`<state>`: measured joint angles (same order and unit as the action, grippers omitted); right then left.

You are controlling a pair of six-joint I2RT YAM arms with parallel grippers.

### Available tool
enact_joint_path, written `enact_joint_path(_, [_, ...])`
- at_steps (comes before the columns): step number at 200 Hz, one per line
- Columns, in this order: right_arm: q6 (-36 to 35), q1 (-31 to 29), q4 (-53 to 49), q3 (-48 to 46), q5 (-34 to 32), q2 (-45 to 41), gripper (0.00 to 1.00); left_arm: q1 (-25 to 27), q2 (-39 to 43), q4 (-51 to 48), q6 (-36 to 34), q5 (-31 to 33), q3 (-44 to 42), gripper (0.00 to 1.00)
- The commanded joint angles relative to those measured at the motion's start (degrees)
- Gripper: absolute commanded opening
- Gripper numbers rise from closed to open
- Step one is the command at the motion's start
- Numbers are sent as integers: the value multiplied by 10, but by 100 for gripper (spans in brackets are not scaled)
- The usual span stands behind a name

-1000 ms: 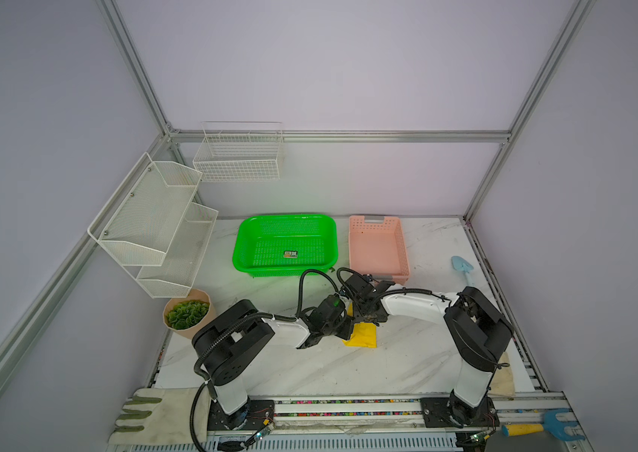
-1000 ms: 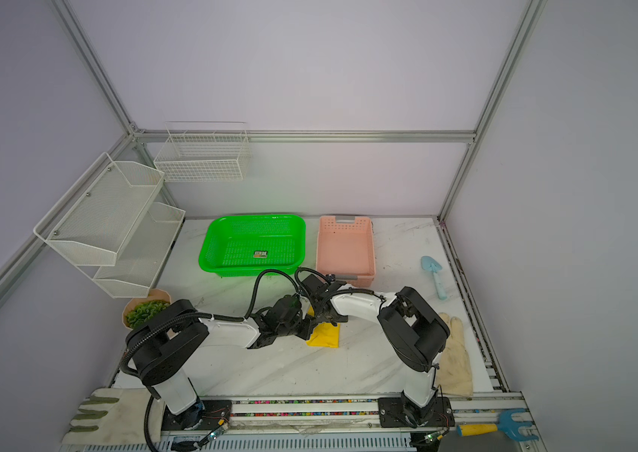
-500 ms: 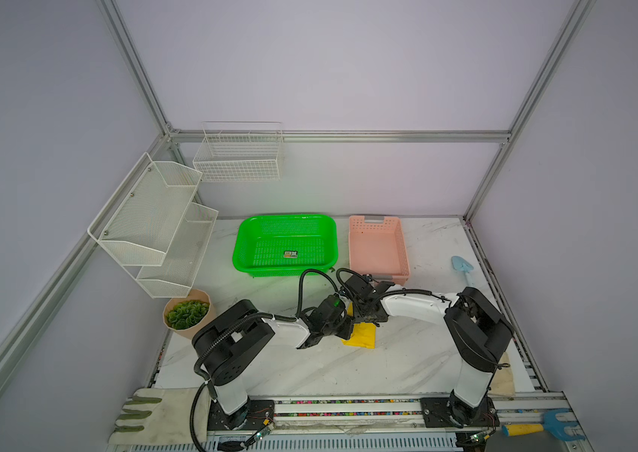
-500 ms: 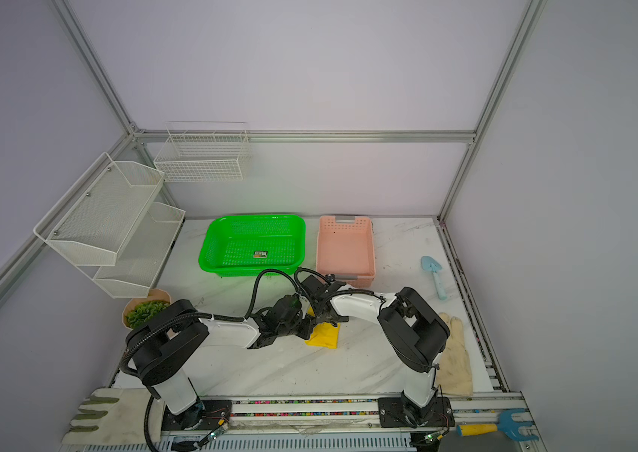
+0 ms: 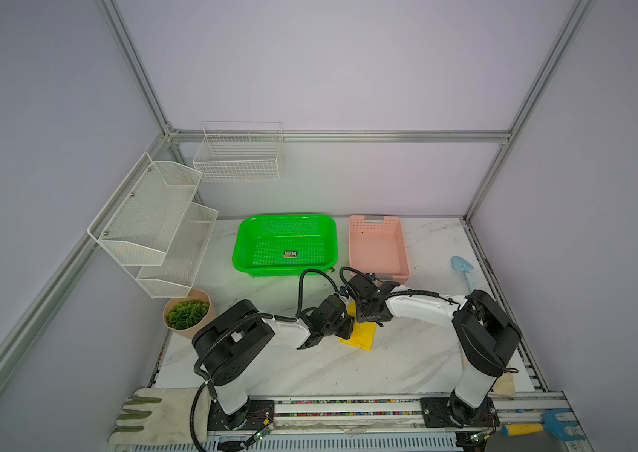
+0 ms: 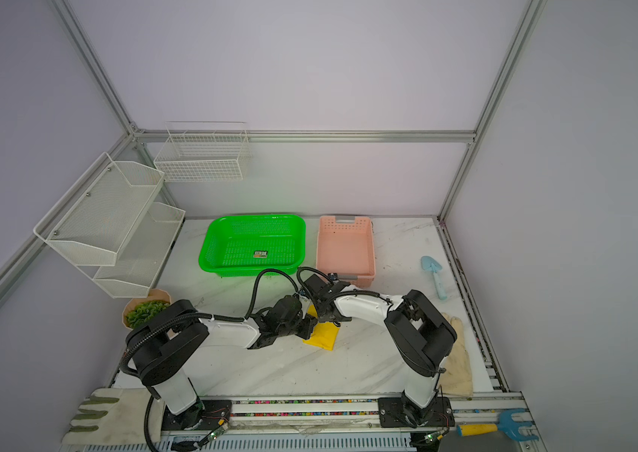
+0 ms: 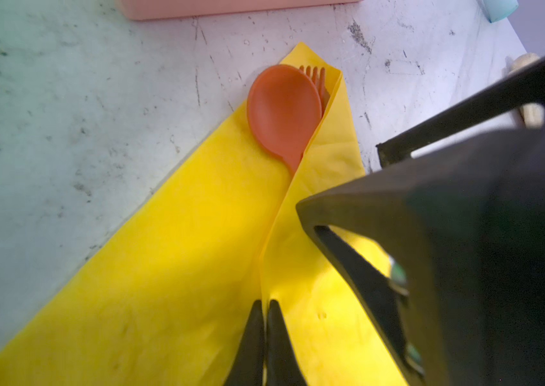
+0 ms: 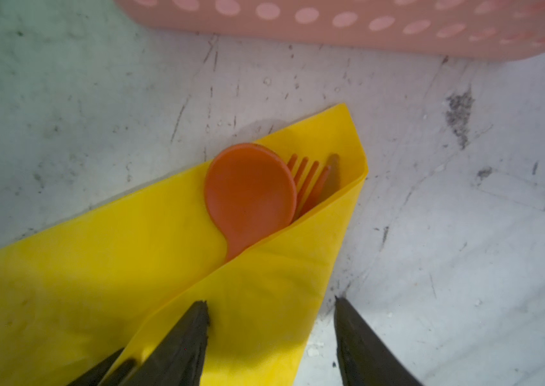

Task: Place the utensils on the paper napkin and roll it up

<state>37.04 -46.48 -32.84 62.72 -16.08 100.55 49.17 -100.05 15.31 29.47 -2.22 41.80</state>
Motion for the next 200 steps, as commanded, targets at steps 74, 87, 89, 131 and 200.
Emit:
enact_joint_path(74, [-5, 2, 2, -15, 15, -21, 63, 0, 1, -36, 9, 20, 9, 0])
enact_joint_path(87, [-8, 2, 6, -15, 21, -19, 63, -1, 0, -37, 8, 20, 9, 0])
enact_joint_path(89, [-8, 2, 6, -15, 22, -18, 63, 0, 1, -36, 8, 20, 9, 0])
enact_joint_path(131, [-9, 2, 21, -21, 37, -4, 62, 0, -2, -38, 8, 20, 10, 0])
enact_joint_path(200, [0, 2, 24, -38, 41, 17, 48, 0, -2, -41, 6, 23, 12, 0])
